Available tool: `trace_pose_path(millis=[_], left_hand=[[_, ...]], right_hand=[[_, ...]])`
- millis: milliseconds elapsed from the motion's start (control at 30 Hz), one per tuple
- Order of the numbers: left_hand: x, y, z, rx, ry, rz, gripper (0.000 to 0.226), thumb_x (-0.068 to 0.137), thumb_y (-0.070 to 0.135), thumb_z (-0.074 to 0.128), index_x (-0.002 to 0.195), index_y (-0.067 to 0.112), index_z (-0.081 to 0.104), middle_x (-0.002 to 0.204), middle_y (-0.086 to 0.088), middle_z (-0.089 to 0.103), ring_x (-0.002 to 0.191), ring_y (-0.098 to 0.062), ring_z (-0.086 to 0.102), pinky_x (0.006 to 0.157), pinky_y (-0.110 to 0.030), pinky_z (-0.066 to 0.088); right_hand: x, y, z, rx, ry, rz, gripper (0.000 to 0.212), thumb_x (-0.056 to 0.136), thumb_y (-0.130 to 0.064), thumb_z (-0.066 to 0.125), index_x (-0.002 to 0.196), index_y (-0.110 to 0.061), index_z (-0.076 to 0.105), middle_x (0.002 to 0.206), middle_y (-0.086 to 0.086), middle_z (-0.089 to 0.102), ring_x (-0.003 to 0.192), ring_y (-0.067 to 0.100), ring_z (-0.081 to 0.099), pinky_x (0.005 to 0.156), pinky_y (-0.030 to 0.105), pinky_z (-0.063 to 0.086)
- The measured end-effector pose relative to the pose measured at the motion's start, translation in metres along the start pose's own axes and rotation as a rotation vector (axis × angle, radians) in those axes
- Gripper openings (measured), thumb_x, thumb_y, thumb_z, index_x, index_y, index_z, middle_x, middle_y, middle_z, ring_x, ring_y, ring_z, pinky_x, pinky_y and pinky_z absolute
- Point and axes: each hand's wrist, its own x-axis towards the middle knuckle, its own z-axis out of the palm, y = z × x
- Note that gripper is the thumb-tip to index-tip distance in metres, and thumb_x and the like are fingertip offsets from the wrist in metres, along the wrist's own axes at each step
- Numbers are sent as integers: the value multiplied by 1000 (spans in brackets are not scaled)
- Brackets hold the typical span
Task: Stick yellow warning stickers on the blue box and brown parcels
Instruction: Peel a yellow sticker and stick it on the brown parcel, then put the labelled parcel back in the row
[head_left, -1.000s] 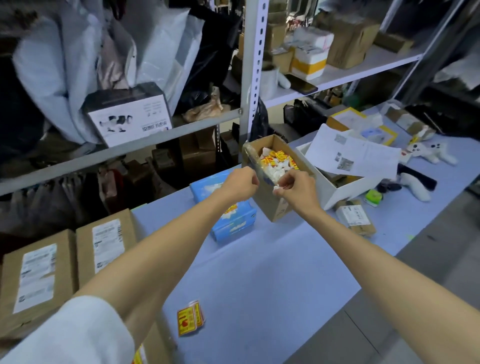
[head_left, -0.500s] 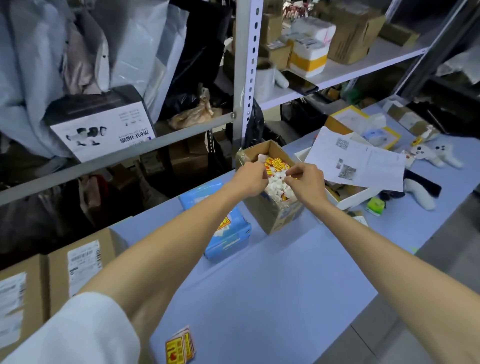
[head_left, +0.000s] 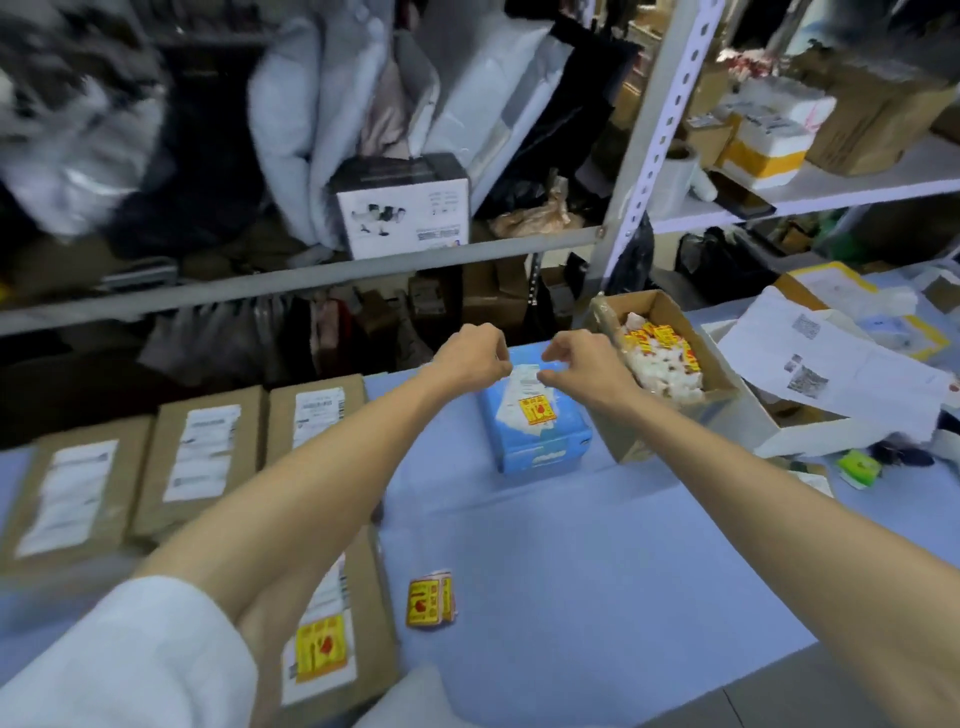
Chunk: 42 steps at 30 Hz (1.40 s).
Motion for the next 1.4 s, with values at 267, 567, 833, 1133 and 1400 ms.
trace_pose_path(millis=[267, 567, 833, 1133, 1400], left_hand=[[-112, -103, -34, -64, 80, -266, 23, 80, 21, 70, 97, 8, 64, 98, -10, 68, 89, -26, 65, 82, -41, 55], [-208, -180, -17, -71, 101, -428, 27, 78, 24, 71, 102, 16, 62, 104, -4, 65, 96, -22, 61, 85, -39, 52], [-260, -208, 48, -209, 169, -480, 55, 79, 13, 72, 128, 13, 46, 128, -7, 46, 118, -24, 47, 99, -35, 40], [-291, -213, 91, -707, 277, -553, 72, 79, 20, 75, 140, 16, 38, 136, -6, 47, 125, -22, 48, 104, -45, 43], [-315, -211, 119, -930, 243, -588, 100, 71, 40, 80, 148, 41, 16, 129, 19, 46, 110, -3, 48, 87, -20, 42]], right_hand=[[-19, -105, 59, -124, -162, -246, 33, 80, -25, 70, 109, -11, 65, 116, 6, 65, 109, 23, 58, 89, 41, 49], [-63, -163, 132, -205, -280, -400, 33, 82, -21, 70, 110, -8, 62, 115, 9, 62, 105, 27, 57, 81, 34, 47], [-104, -157, 180, -157, -354, -300, 19, 84, -12, 63, 101, -4, 61, 109, 14, 62, 97, 30, 58, 77, 38, 50], [-159, -136, 225, 261, -300, 16, 64, 77, -16, 75, 132, -8, 43, 128, 10, 51, 116, 27, 53, 97, 43, 47], [-195, -130, 239, 479, -255, 141, 84, 74, -33, 79, 144, -19, 34, 139, -1, 51, 124, 17, 51, 102, 38, 45]])
